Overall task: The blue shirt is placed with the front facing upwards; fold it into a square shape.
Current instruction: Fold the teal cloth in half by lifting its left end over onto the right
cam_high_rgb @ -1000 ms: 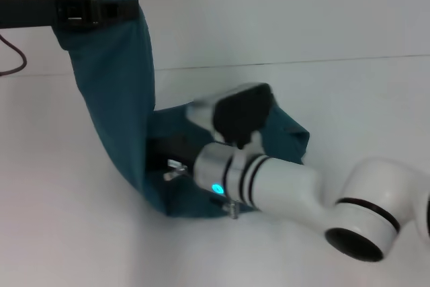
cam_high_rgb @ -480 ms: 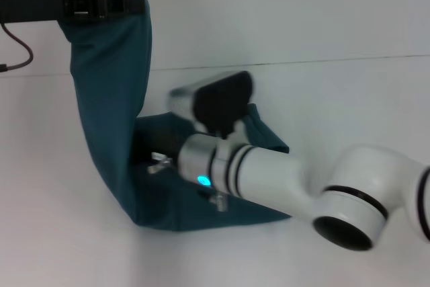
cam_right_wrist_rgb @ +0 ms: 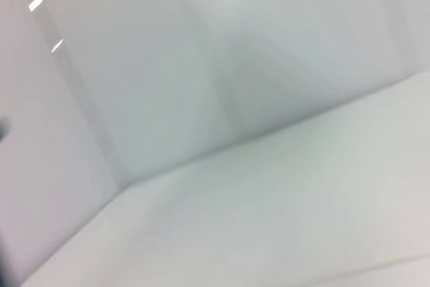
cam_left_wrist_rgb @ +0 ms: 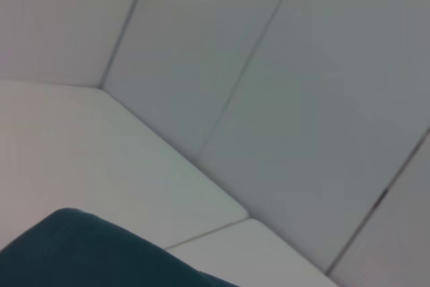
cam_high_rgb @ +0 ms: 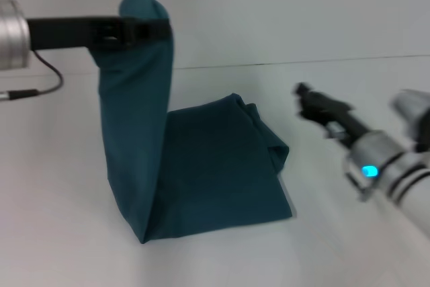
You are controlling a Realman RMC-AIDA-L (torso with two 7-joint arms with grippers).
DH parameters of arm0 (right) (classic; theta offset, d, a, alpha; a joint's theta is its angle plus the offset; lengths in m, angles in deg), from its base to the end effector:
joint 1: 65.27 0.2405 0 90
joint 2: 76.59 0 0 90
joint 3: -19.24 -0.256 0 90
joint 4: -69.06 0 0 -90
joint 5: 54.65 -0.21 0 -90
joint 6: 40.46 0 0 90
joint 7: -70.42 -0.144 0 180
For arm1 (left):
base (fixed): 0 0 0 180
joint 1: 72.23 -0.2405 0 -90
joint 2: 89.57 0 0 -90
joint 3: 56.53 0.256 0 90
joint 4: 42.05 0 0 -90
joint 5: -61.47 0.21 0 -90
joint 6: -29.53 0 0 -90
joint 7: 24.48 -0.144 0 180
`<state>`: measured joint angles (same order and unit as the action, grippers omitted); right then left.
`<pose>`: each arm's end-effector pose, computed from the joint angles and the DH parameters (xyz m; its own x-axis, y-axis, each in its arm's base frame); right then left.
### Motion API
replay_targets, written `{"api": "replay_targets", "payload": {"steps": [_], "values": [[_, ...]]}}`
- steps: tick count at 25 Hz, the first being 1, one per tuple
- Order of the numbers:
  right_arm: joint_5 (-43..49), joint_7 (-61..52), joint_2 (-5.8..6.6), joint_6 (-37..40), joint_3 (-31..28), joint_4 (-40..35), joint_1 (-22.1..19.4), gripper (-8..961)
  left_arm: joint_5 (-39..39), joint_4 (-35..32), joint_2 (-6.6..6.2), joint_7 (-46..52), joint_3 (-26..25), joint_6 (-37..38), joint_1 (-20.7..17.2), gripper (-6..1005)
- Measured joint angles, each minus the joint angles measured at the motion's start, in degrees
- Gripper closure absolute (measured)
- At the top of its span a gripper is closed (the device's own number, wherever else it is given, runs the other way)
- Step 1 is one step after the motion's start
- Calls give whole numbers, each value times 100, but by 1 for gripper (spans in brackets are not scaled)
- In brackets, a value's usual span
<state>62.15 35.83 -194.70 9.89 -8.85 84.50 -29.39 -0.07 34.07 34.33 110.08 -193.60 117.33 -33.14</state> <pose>0.2693 0.3772 -0.0699 0.3670 -0.2745 -0.8888 -0.9150 -0.2785 -0.2918 -0.1237 0.3890 0.0774 0.6242 0.5227 0.5806 0.6974 -0.7079 -0.1124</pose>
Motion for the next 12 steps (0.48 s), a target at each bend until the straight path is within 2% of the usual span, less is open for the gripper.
{"api": "replay_targets", "payload": {"steps": [6, 10, 12], "values": [[-34, -1520, -6, 711, -4, -1556, -174, 953, -605, -811, 25, -348, 612, -523, -53, 880], [-31, -1945, -6, 928, 4, -2035, -276, 953, -976, -1329, 40, -671, 1180, -1066, -121, 875], [-22, -2023, 1, 948, 13, -2153, -310, 953, -1252, -1809, 40, -963, 1489, -1385, -116, 873]]}}
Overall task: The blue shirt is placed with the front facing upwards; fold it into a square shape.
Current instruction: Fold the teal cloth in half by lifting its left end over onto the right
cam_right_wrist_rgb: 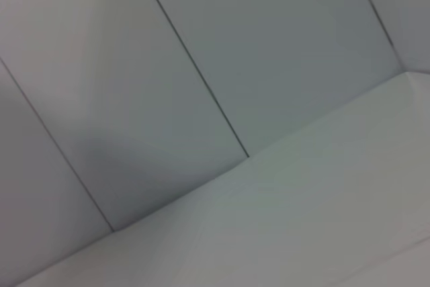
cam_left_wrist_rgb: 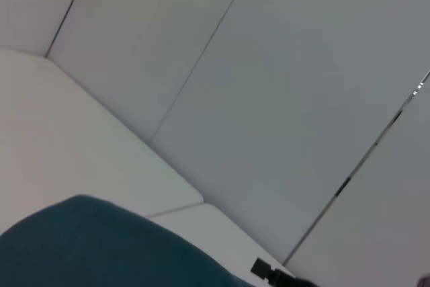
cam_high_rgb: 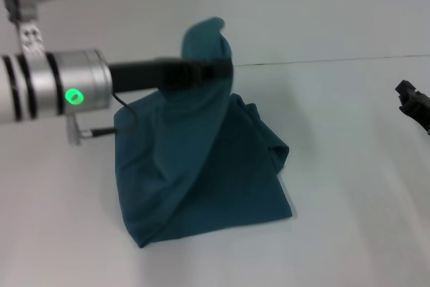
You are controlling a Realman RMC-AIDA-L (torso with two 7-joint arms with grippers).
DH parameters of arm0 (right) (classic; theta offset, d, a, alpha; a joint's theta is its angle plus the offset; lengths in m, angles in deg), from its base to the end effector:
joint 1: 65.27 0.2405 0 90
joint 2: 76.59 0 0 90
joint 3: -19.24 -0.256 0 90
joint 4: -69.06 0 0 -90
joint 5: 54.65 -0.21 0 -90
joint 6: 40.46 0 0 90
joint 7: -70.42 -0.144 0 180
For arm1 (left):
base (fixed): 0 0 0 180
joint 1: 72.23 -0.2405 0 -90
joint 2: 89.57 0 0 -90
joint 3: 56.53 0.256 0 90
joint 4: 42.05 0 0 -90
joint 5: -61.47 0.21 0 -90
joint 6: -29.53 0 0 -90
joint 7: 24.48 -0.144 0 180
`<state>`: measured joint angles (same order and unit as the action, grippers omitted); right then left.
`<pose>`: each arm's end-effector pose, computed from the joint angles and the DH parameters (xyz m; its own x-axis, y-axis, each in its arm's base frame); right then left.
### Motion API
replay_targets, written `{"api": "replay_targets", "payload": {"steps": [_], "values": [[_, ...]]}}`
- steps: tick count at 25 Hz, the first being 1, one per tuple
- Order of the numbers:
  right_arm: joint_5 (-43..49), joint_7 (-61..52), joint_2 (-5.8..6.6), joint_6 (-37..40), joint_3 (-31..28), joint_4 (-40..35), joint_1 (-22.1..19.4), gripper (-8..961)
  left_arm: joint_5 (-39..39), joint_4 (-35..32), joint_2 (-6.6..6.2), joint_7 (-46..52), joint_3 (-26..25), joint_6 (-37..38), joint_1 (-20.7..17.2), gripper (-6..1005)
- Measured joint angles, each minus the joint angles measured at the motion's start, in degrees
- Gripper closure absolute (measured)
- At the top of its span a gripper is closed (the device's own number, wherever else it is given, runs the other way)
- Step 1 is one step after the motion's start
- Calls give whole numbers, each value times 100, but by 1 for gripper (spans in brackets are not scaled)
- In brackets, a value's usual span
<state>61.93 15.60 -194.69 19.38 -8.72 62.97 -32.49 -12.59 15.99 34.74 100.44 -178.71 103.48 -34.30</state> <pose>0.3545 0.3595 0.0111 0.2683 -0.1794 -0.9465 -0.9630 -0.0757 -0.2587 -0.1259 0.3938 -0.0052 0.5786 0.5717 0.5817 0.6893 -0.7240 0.0258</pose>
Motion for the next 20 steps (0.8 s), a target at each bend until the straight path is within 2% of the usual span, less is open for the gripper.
{"api": "replay_targets", "payload": {"steps": [3, 7, 10, 13, 18, 20], "values": [[5, -52, -2, 5, 38, -70, -32, 954, -402, -649, 22, -461, 444, -570, 32, 870], [6, -70, -2, 5, 97, -86, -46, 954, -1387, -1637, 32, -1596, 1450, -1377, 129, 865], [6, -74, 8, 5, 213, -91, -43, 953, -2131, -2112, 31, -2482, 2134, -1795, 164, 862], [5, -89, 23, -5, 327, -97, -43, 953, -2581, -2164, 31, -2929, 2574, -2110, 45, 859], [5, -208, 26, 3, 405, -195, -48, 953, -2870, -1835, 31, -3356, 2641, -1902, -277, 853], [6, -388, 26, 175, 543, -367, -52, 953, -2935, -1590, 32, -3669, 2664, -1753, -464, 778]]}}
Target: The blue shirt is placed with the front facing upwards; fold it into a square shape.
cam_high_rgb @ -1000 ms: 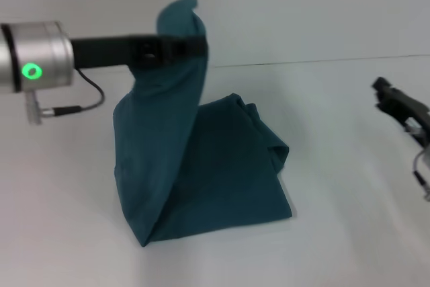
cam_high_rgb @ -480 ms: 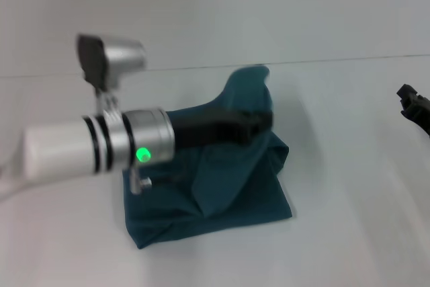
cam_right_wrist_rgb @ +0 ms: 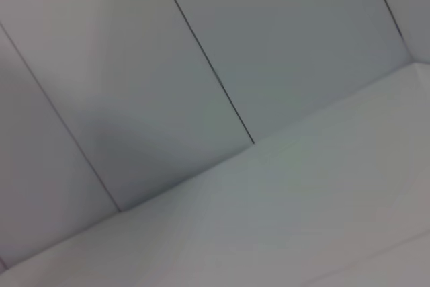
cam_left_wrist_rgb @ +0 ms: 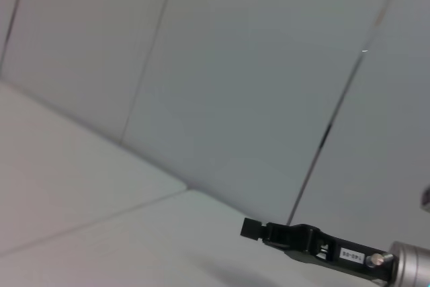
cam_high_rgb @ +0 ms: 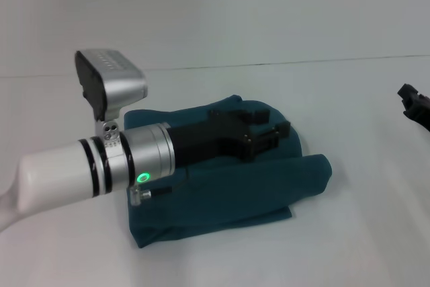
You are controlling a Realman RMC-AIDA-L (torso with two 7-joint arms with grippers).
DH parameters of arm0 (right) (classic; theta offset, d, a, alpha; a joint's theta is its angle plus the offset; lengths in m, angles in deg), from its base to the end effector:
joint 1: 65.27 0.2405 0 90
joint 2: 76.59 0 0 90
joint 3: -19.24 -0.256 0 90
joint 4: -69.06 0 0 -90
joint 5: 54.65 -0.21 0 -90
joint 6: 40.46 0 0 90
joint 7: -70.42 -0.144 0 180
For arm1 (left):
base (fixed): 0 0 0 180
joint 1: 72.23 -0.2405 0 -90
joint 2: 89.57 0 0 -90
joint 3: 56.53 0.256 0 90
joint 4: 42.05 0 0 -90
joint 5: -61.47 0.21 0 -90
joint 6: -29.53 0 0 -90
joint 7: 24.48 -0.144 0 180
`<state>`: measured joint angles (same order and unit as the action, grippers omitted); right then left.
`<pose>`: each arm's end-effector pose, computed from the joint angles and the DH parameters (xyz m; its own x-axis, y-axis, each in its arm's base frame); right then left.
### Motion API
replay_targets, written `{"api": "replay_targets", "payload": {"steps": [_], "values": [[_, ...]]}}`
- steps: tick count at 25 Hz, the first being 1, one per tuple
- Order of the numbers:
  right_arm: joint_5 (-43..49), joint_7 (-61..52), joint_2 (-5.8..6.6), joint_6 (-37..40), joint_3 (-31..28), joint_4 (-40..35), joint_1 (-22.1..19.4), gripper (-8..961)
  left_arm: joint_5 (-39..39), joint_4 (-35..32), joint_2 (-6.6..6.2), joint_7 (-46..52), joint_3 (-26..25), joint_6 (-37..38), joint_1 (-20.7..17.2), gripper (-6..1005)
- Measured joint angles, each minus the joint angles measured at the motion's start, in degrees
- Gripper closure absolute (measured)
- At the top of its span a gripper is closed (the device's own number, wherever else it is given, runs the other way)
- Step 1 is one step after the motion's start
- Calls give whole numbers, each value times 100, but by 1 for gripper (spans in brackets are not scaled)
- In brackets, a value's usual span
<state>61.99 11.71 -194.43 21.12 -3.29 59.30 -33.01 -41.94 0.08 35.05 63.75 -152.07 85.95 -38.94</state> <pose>0.3602 0.3550 0.0195 0.3035 -0.2118 -0.9290 -0.9518 -0.1116 -0.2856 -0.1421 0.3627 -0.0949 0.7042 0.3543 0.6153 0.5134 -0.8527 -0.0967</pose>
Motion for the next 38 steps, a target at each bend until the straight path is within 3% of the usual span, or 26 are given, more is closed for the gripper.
{"api": "replay_targets", "payload": {"steps": [3, 6, 12, 16, 19, 22, 24, 27, 38], "values": [[-1, -465, 1, 588, 396, -455, -40, 953, -37, 384, -6, -647, -30, 106, -343, 666], [2, -868, 0, 1375, 1072, -1092, -135, 952, -55, 692, -42, -892, -154, 119, -655, 436], [78, -1485, 5, 2452, 2523, -2156, -340, 952, -259, 902, -34, -1301, -399, 186, -1045, 305], [596, -1870, 17, 3083, 3364, -2943, -434, 952, -293, 931, -45, -1323, -503, 275, -1231, 217], [1211, -2765, 100, 3443, 3789, -3677, -362, 864, -309, 914, -55, -1333, -764, 414, -1291, 132], [1534, -3416, 303, 3726, 4169, -3818, -262, 776, -307, 865, -63, -1306, -1025, 503, -1304, 38], [1570, -3657, 379, 3774, 4388, -3802, -248, 682, -321, 828, -64, -1299, -1190, 543, -1341, 38], [1586, -3874, 390, 3692, 4677, -3804, -277, 541, -323, 751, -58, -1298, -1319, 570, -1356, 39], [1651, -4045, 208, 2927, 5180, -3421, -66, 398, -322, 542, -59, -1324, -1514, 501, -1303, 40]]}}
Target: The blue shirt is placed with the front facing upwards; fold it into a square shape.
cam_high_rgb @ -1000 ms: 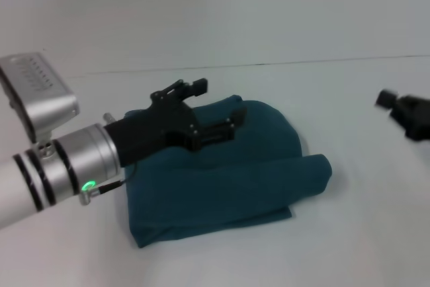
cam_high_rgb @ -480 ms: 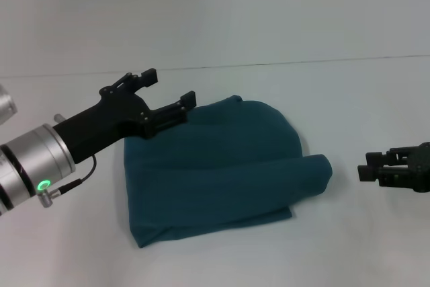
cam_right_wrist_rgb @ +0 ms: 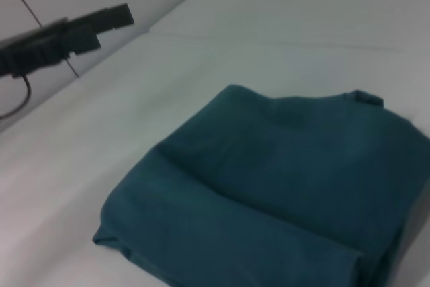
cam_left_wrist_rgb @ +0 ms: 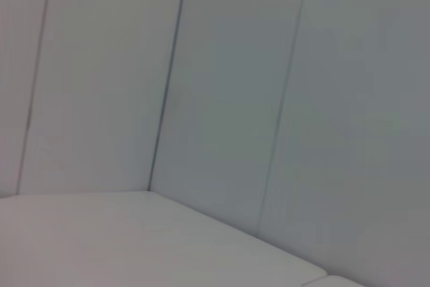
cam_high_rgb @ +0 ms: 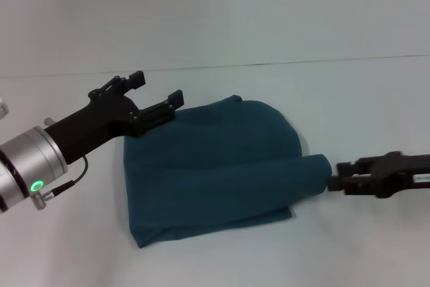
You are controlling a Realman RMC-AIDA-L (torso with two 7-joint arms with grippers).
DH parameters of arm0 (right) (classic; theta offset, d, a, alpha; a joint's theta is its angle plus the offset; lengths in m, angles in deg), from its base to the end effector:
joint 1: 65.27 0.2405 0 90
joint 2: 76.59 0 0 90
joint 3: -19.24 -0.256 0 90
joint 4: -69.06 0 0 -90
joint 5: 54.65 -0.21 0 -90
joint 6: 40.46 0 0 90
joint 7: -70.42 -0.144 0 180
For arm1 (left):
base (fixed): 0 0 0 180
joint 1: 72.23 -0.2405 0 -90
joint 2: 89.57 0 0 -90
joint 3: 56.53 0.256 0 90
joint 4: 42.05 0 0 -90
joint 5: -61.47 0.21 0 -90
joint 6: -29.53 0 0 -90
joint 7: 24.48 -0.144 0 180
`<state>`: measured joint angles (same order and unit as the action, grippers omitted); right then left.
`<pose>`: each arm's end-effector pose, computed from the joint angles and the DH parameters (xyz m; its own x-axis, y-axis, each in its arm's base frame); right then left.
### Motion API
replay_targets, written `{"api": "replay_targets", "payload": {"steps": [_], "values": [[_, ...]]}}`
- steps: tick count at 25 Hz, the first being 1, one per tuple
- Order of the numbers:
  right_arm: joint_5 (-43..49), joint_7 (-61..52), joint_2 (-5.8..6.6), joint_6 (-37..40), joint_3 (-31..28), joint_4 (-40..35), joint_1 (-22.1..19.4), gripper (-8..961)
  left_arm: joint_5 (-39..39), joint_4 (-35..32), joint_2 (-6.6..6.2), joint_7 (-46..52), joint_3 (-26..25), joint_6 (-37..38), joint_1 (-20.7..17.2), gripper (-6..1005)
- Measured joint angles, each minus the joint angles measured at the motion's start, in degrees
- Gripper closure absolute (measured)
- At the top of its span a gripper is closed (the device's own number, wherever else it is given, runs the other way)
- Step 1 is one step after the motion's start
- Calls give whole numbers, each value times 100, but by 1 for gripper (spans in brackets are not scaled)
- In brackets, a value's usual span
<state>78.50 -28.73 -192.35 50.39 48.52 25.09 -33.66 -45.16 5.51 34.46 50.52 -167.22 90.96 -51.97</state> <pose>0.3014 0.3352 0.0459 0.6852 -0.6320 -0.3620 -0.7142 -0.6806 -0.1635 -0.2184 0.3558 -0.0197 0.6403 0.1836 0.7458 0.5981 -0.7284 -0.3342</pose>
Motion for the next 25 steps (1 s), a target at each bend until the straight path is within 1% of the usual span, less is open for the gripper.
{"api": "replay_targets", "payload": {"steps": [3, 6, 8, 10, 13, 15, 16, 19, 21, 23, 25], "values": [[19, 43, -50, -157, 221, 196, 91, 408, 22, -57, -1, -10, -132, -7, 1, 41], [25, 186, -92, 50, 311, 212, 110, 410, 43, -166, -6, -14, -305, -22, 36, 41], [32, 307, -85, 292, 363, 202, 76, 411, 46, -257, -14, -15, -432, -33, 67, 41], [54, 446, -45, 469, 402, 201, 21, 412, 50, -346, -22, -31, -535, -58, 100, 41], [243, 567, 1, 559, 449, 209, -30, 414, 59, -487, -31, -139, -653, -137, 197, 42], [314, 583, 9, 588, 380, 138, -85, 414, 63, -554, -31, -164, -673, -202, 257, 43], [258, 594, 12, 613, 256, 44, -150, 414, 65, -578, -31, -166, -677, -220, 275, 44], [-137, 678, 12, 618, -104, -201, -405, 415, 73, -628, -31, -188, -676, -259, 313, 48], [-381, 800, 6, 462, -237, -228, -533, 415, 109, -650, -29, -244, -668, -280, 324, 48], [-468, 917, -42, 201, -254, -210, -581, 415, 132, -661, -29, -281, -669, -293, 314, 49], [-474, 968, -117, -45, -223, -192, -561, 407, 133, -665, -29, -286, -672, -295, 310, 49]]}}
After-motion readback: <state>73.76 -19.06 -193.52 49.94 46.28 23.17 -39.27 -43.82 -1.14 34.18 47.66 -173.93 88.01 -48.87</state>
